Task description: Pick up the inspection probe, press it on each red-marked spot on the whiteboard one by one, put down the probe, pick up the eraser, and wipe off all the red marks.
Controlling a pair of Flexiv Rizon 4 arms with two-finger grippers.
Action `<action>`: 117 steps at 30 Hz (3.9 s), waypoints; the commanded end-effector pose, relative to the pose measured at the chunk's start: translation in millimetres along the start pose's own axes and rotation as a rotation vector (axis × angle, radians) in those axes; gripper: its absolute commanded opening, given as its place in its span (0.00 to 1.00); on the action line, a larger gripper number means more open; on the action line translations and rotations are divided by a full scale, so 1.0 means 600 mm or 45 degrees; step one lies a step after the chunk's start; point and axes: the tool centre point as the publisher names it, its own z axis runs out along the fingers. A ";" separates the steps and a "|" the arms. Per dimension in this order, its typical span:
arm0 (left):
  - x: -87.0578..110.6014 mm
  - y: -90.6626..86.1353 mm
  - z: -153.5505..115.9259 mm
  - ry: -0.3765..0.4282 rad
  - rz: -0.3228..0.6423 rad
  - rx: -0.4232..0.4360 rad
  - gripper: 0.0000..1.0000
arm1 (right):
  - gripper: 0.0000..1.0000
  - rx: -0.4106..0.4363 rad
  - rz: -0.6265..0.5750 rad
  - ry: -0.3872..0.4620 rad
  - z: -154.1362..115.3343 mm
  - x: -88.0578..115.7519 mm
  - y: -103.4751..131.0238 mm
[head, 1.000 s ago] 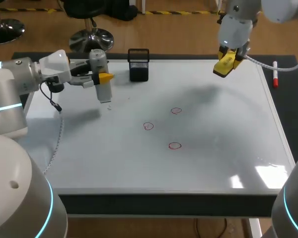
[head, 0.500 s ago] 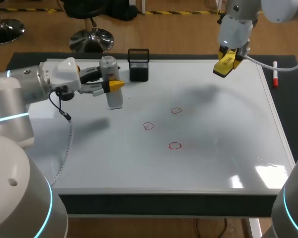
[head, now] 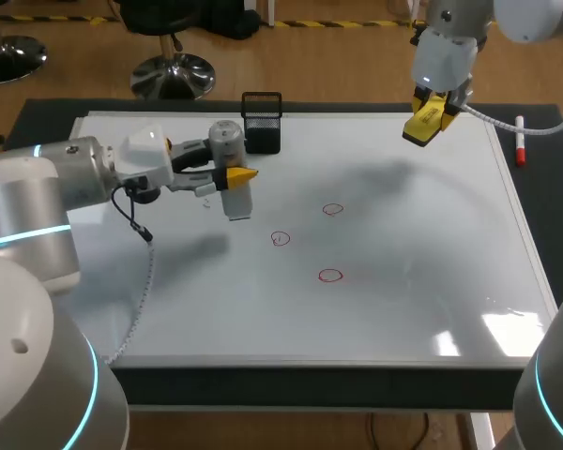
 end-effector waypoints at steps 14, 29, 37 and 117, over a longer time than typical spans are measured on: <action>0.033 0.032 0.062 0.067 -0.024 0.043 0.00 | 0.00 0.003 -0.003 0.002 -0.002 0.001 0.000; 0.048 0.071 0.082 0.110 -0.064 0.027 0.00 | 0.00 0.003 -0.003 0.002 -0.002 0.001 0.000; 0.045 0.084 0.087 0.118 -0.067 0.034 0.00 | 0.00 0.003 -0.003 0.002 -0.002 0.001 0.000; -0.002 0.036 0.117 0.173 -0.015 -0.032 0.00 | 0.00 0.003 -0.003 0.002 -0.002 0.001 0.000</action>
